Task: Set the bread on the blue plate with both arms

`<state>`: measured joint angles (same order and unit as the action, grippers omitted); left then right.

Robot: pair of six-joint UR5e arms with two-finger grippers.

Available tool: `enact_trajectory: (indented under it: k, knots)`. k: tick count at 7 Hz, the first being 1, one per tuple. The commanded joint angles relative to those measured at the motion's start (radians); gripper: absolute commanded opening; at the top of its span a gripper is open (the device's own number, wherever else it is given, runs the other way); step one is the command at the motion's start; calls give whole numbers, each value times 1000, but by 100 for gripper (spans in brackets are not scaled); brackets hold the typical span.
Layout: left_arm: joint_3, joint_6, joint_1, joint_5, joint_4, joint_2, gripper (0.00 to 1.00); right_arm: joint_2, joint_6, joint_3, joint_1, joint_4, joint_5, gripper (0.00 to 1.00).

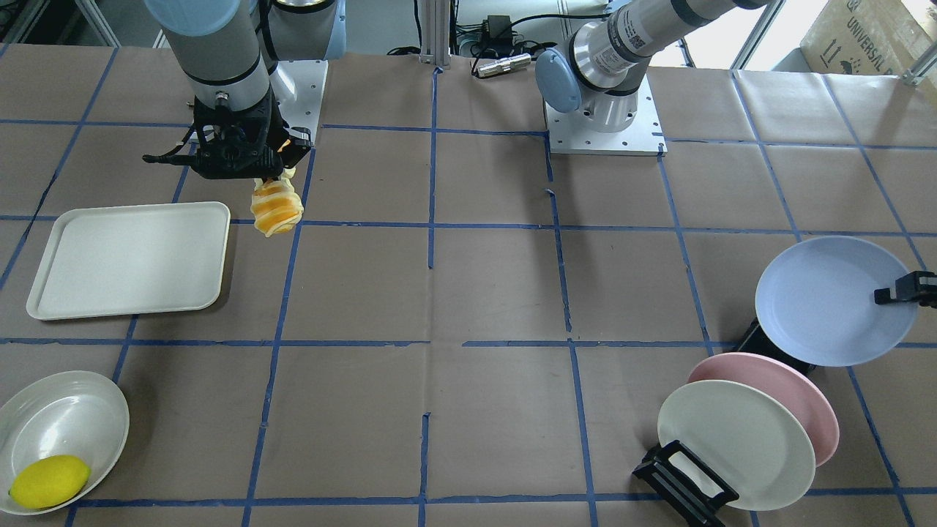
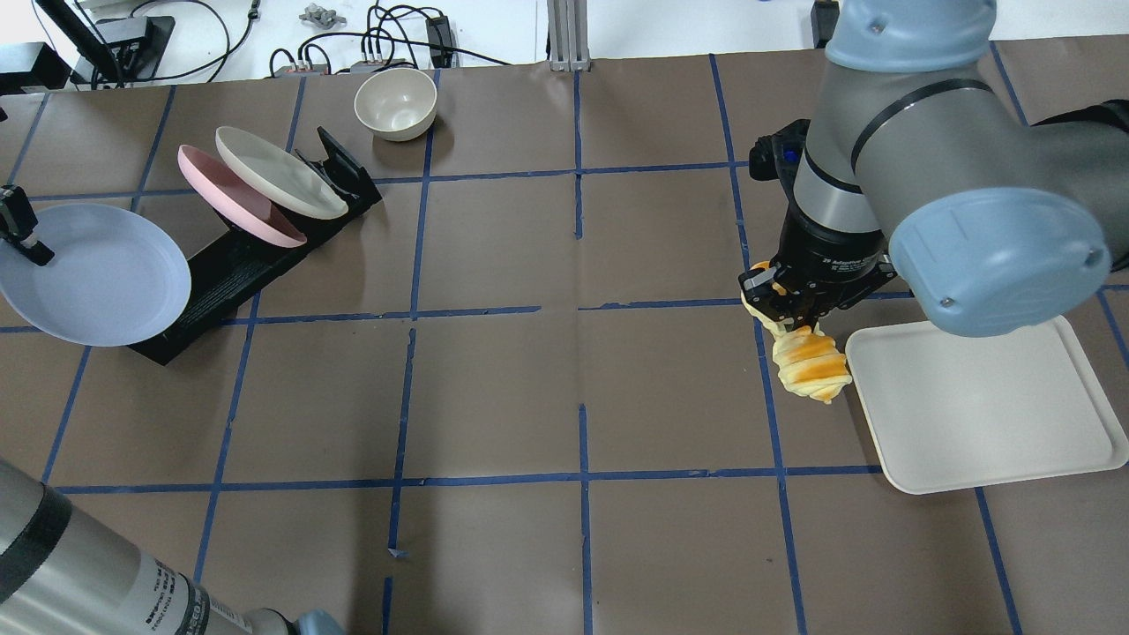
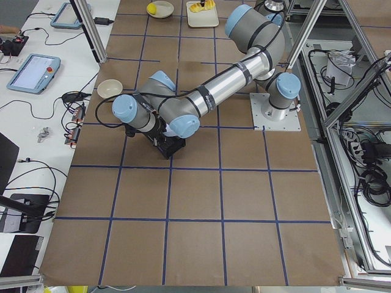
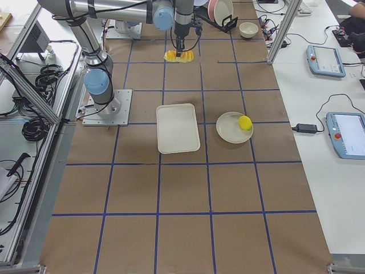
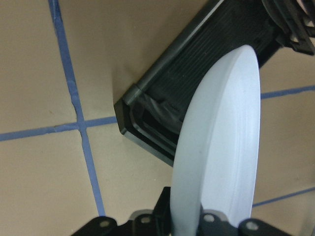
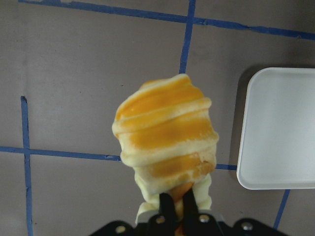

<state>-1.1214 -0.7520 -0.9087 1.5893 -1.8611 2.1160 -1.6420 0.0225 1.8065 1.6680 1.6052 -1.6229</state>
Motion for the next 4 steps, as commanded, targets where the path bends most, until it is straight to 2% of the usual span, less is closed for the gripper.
enact_trajectory:
  k: [1,3,4]
  knots:
    - [-75,2,-30,2,-67,-144,5,-5,11,7,1,-8,14,20]
    - [-228,19,-152,-34,-59,-275,5,-2,10,5,1,1,3,17]
    - [-282,23,-227,-105,-58,-310,5,-1,13,8,-2,2,5,16]
